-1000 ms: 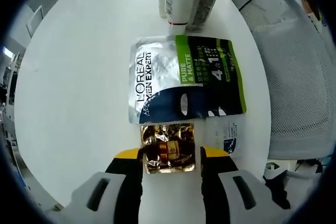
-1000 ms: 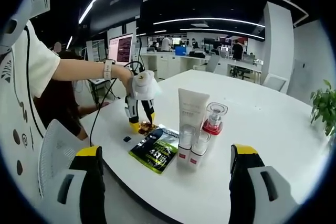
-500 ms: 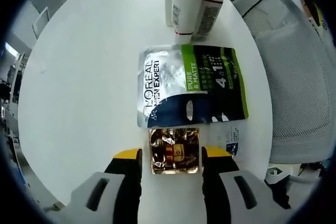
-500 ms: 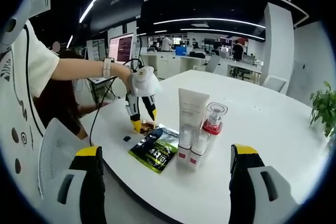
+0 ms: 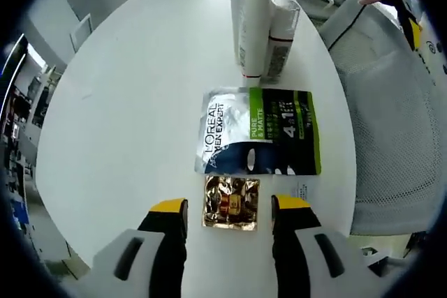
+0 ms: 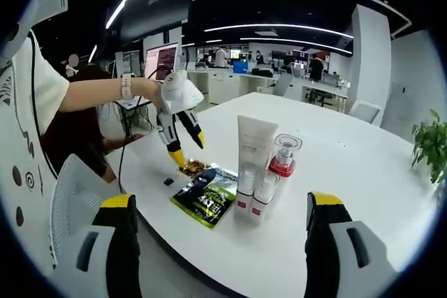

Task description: Arrange the skincare products in the storage area until every visible bottle or jar stands upright without overlapping.

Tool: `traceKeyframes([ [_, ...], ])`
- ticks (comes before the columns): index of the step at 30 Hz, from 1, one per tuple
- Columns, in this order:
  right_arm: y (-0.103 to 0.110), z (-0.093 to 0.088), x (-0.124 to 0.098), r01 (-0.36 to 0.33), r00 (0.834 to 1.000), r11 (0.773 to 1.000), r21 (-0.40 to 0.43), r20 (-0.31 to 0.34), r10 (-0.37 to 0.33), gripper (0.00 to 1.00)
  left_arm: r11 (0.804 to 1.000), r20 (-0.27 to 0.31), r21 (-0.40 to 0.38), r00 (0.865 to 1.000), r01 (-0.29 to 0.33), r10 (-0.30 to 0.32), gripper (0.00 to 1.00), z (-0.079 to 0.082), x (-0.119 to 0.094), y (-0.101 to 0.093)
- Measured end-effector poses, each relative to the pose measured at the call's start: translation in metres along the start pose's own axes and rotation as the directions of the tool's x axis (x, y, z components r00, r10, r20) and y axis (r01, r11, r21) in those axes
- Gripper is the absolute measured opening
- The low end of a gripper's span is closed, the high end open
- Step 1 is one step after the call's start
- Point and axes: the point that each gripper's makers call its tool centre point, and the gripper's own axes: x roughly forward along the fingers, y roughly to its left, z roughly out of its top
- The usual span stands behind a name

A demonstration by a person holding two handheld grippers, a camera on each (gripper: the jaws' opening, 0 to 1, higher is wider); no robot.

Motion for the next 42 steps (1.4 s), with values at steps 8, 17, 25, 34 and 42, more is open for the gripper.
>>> traceKeyframes([
  [8,0.004,-0.004,-0.004,-0.018,0.999,1.000,0.005,-0.030,0.018,1.00,0.995,0.133,-0.055,0.987,-0.078,0.084,0.58,0.015,-0.030,-0.018],
  [17,0.002,0.003,-0.009,-0.019,1.000,0.999,-0.050,-0.016,0.018,1.00,0.978,0.241,-0.125,0.951,-0.168,0.194,0.71,0.027,-0.062,-0.035],
  [25,0.003,0.002,-0.015,-0.011,1.000,0.998,-0.064,-0.027,0.009,1.00,0.960,0.302,-0.181,0.918,-0.212,0.259,0.80,0.031,-0.087,-0.065],
  [34,0.004,0.000,-0.019,0.003,0.999,0.997,-0.081,-0.032,-0.005,1.00,0.919,0.395,-0.314,0.847,-0.239,0.356,0.94,0.036,-0.107,-0.082],
  [42,-0.001,0.002,-0.018,0.019,0.999,0.995,-0.097,-0.038,-0.023,1.00,0.914,0.436,-0.334,0.822,-0.231,0.367,0.99,0.029,-0.112,-0.086],
])
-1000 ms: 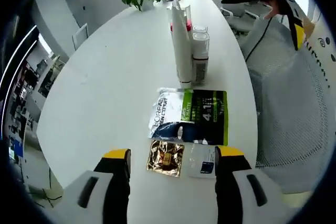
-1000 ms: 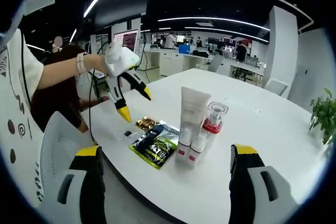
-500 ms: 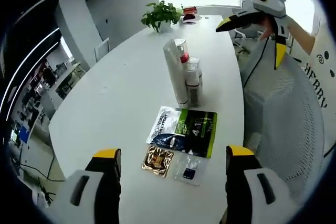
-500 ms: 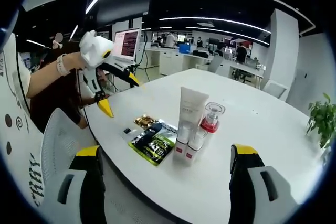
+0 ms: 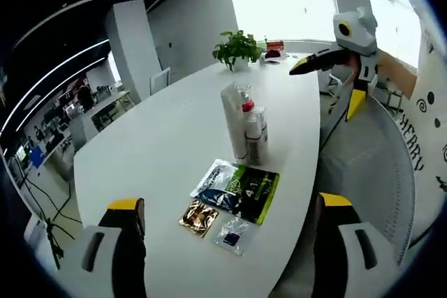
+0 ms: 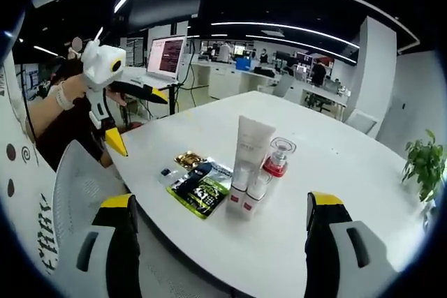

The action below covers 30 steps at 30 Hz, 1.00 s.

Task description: Arrange the skincare products in the storage area until every visible bottle or jar stands upright without overlapping.

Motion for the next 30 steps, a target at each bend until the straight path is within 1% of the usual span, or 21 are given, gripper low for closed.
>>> traceKeyframes([
  [3,-0.001,-0.001,0.001,0.006,1.000,1.000,-0.007,-0.011,-0.006,1.00,1.000,0.009,-0.011,1.000,-0.020,0.020,0.99,-0.002,-0.005,0.006],
  [4,-0.002,-0.003,0.001,0.009,1.000,1.000,-0.011,-0.017,-0.009,1.00,0.999,0.010,-0.020,0.999,-0.036,0.036,0.99,-0.003,-0.008,0.010],
  [6,-0.003,-0.005,0.002,0.013,0.999,1.000,-0.019,-0.029,-0.013,1.00,0.999,0.012,-0.026,0.999,-0.041,0.041,0.99,-0.004,-0.012,0.009],
  [8,-0.005,-0.007,0.004,0.015,0.999,1.000,-0.017,-0.039,-0.015,1.00,0.997,0.033,-0.045,0.998,-0.059,0.061,0.99,-0.003,-0.016,0.010],
  [9,-0.006,-0.008,0.004,0.015,0.999,1.000,-0.015,-0.041,-0.016,1.00,0.994,0.051,-0.068,0.995,-0.085,0.088,0.99,-0.001,-0.019,0.014],
  [10,-0.007,-0.009,0.005,0.015,0.999,1.000,-0.012,-0.047,-0.016,1.00,0.992,0.055,-0.084,0.993,-0.095,0.100,0.99,-0.002,-0.021,0.016],
  [11,-0.008,-0.011,0.006,0.016,0.999,1.000,-0.011,-0.051,-0.017,1.00,0.986,0.062,-0.117,0.991,-0.115,0.123,0.99,-0.002,-0.024,0.019],
  [12,-0.009,-0.012,0.006,0.015,0.998,1.000,-0.012,-0.054,-0.016,1.00,0.986,0.065,-0.120,0.990,-0.114,0.123,0.99,-0.002,-0.026,0.016],
  [17,-0.009,-0.015,0.009,0.016,0.997,1.000,-0.017,-0.072,-0.017,1.00,0.974,0.062,-0.176,0.986,-0.139,0.152,0.99,-0.009,-0.034,0.017],
  [20,-0.007,-0.014,0.010,0.010,0.997,1.000,-0.016,-0.073,-0.011,1.00,0.972,0.050,-0.180,0.985,-0.152,0.163,0.99,-0.014,-0.038,0.016],
  [22,-0.006,-0.012,0.011,0.013,0.997,1.000,-0.019,-0.070,-0.014,1.00,0.966,0.039,-0.187,0.982,-0.177,0.187,0.99,-0.017,-0.041,0.017],
  [23,-0.008,-0.012,0.011,0.022,0.997,1.000,-0.011,-0.069,-0.023,1.00,0.965,0.042,-0.188,0.980,-0.183,0.194,0.99,-0.017,-0.042,0.017],
  [24,-0.008,-0.012,0.012,0.024,0.997,1.000,-0.010,-0.068,-0.024,1.00,0.962,0.060,-0.196,0.977,-0.189,0.204,0.99,-0.017,-0.043,0.021],
  [26,-0.010,-0.013,0.013,0.030,0.997,1.000,-0.008,-0.073,-0.030,1.00,0.960,0.087,-0.211,0.974,-0.187,0.209,0.99,-0.012,-0.045,0.019],
  [30,-0.012,-0.012,0.014,0.032,0.996,0.999,0.001,-0.077,-0.032,1.00,0.960,0.096,-0.208,0.972,-0.189,0.212,0.99,-0.012,-0.046,0.022],
])
